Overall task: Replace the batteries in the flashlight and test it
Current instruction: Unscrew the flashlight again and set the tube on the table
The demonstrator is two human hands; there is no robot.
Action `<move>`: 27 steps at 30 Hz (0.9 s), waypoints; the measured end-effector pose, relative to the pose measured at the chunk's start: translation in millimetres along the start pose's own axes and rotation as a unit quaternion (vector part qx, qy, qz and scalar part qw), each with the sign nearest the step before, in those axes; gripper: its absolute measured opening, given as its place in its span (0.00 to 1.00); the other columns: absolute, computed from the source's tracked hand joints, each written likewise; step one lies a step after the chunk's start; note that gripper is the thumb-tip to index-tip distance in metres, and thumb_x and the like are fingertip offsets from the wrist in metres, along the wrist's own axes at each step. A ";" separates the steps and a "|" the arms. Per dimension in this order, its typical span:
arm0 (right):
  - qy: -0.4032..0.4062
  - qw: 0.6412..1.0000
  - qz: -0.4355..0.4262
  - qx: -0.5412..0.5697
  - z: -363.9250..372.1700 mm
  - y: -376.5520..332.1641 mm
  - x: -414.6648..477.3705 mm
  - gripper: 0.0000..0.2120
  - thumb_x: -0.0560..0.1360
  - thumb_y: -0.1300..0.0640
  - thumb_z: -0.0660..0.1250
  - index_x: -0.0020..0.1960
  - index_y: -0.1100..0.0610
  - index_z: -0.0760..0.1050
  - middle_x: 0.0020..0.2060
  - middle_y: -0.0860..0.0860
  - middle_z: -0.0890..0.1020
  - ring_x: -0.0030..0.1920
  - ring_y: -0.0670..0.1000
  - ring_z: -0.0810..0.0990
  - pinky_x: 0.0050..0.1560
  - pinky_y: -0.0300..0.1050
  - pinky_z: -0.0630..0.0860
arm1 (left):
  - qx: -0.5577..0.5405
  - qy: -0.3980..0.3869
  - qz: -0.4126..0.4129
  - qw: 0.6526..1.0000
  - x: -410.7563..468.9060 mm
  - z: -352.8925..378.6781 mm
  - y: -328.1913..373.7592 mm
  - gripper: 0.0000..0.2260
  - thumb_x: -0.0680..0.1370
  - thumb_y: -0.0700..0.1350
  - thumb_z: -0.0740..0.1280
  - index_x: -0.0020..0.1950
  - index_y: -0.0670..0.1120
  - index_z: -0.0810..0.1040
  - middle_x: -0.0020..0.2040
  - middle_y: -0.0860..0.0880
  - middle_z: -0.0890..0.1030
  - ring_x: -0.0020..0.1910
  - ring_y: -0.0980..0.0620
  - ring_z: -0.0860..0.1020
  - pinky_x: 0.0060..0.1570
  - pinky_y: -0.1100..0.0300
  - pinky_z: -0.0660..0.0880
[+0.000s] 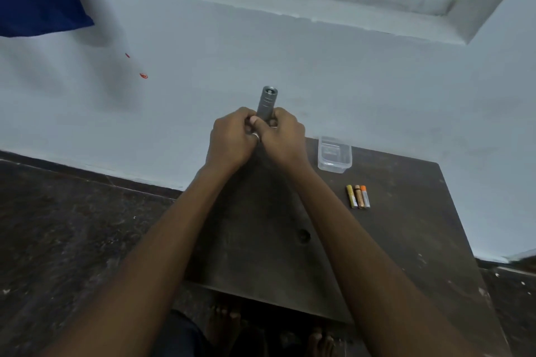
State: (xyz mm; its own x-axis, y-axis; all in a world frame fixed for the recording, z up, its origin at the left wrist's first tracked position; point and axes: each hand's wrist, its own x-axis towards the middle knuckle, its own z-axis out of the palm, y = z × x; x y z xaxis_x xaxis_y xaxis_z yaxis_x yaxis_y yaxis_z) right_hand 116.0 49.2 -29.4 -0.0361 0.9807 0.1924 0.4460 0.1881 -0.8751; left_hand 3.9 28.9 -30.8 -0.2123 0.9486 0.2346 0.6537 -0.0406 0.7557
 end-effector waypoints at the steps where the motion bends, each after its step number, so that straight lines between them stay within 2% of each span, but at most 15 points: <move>1: -0.010 1.000 -0.002 -0.003 4.7 1.3 5.7 0.06 0.77 0.54 0.70 0.44 0.55 0.75 0.33 0.41 0.76 0.34 0.39 0.74 0.33 0.25 0.67 | 0.009 -0.002 -0.003 1.000 4.3 -0.2 -4.2 0.11 0.73 0.40 0.65 0.53 0.47 0.80 0.44 0.49 0.84 0.43 0.48 0.81 0.48 0.48 0.79; 5: -0.035 0.999 -0.005 -0.030 17.7 12.0 13.8 0.08 0.78 0.54 0.70 0.50 0.59 0.78 0.39 0.48 0.81 0.41 0.48 0.78 0.36 0.33 0.68 | 0.021 -0.017 -0.012 1.000 11.1 2.4 -17.0 0.10 0.73 0.40 0.65 0.53 0.45 0.79 0.43 0.47 0.83 0.43 0.46 0.80 0.47 0.47 0.79; 9: -0.040 0.998 -0.009 -0.039 20.5 16.8 11.1 0.09 0.78 0.54 0.69 0.53 0.59 0.78 0.42 0.47 0.81 0.44 0.47 0.78 0.35 0.25 0.67 | 0.007 -0.028 -0.022 0.999 10.0 6.9 -22.6 0.09 0.73 0.39 0.65 0.51 0.45 0.78 0.44 0.47 0.82 0.44 0.46 0.79 0.46 0.49 0.78; 11: -0.044 0.998 0.006 -0.039 19.4 15.6 9.4 0.10 0.77 0.54 0.70 0.56 0.58 0.78 0.44 0.47 0.82 0.47 0.48 0.79 0.38 0.25 0.67 | 0.003 -0.036 -0.028 0.999 8.1 6.2 -21.8 0.10 0.72 0.38 0.66 0.53 0.45 0.77 0.46 0.47 0.82 0.45 0.46 0.80 0.47 0.50 0.78; 14: -0.057 0.997 0.046 -0.032 15.1 12.3 1.8 0.17 0.74 0.54 0.73 0.60 0.59 0.75 0.51 0.52 0.84 0.52 0.50 0.81 0.47 0.38 0.72 | 0.012 -0.036 -0.042 0.998 1.0 2.1 -19.8 0.14 0.71 0.36 0.66 0.57 0.44 0.77 0.52 0.46 0.82 0.50 0.46 0.80 0.52 0.50 0.77; 16: -0.055 0.995 0.062 -0.047 9.2 10.7 -8.0 0.20 0.73 0.55 0.74 0.61 0.60 0.74 0.53 0.54 0.83 0.53 0.52 0.81 0.49 0.41 0.71 | 0.027 -0.024 -0.060 0.998 -8.9 0.4 -16.6 0.14 0.71 0.37 0.68 0.57 0.45 0.77 0.52 0.46 0.82 0.50 0.46 0.79 0.49 0.52 0.77; 19: -0.028 0.995 0.077 -0.052 -6.5 8.1 -27.7 0.19 0.74 0.55 0.73 0.61 0.60 0.74 0.55 0.56 0.82 0.54 0.55 0.81 0.52 0.45 0.75 | 0.122 0.017 -0.057 0.991 -31.3 -0.2 -5.6 0.10 0.73 0.43 0.69 0.54 0.46 0.77 0.49 0.47 0.81 0.50 0.44 0.76 0.42 0.54 0.71; 21: -0.014 0.995 0.085 -0.049 -22.1 6.9 -42.1 0.17 0.75 0.56 0.72 0.61 0.61 0.75 0.55 0.57 0.83 0.56 0.56 0.81 0.58 0.50 0.77 | 0.173 0.040 -0.032 0.984 -47.2 0.8 8.4 0.08 0.74 0.45 0.69 0.52 0.44 0.78 0.49 0.44 0.81 0.50 0.41 0.76 0.41 0.52 0.73; 23: 0.004 0.995 0.091 -0.051 -42.3 7.8 -55.2 0.14 0.75 0.58 0.72 0.59 0.61 0.78 0.53 0.57 0.84 0.55 0.56 0.82 0.58 0.53 0.77 | 0.175 0.035 0.004 0.984 -62.9 6.7 25.7 0.07 0.75 0.45 0.69 0.51 0.44 0.80 0.48 0.43 0.82 0.49 0.40 0.77 0.42 0.50 0.75; 27: 0.054 0.984 0.120 -0.118 -92.1 16.0 -76.7 0.05 0.75 0.59 0.69 0.50 0.57 0.82 0.49 0.55 0.86 0.52 0.56 0.82 0.49 0.45 0.75 | 0.106 -0.027 0.044 0.993 -90.7 32.3 66.3 0.05 0.75 0.45 0.67 0.49 0.47 0.81 0.47 0.46 0.83 0.48 0.43 0.80 0.44 0.51 0.76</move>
State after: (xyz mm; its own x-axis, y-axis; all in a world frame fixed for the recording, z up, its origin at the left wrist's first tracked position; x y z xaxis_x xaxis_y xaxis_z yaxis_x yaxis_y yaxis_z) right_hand 208.4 -28.0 -17.3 0.1850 0.9815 0.0501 0.6259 -0.0784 -0.7760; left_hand 89.9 -49.7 -21.7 -0.1115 0.9603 0.2558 0.8078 -0.0623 0.5861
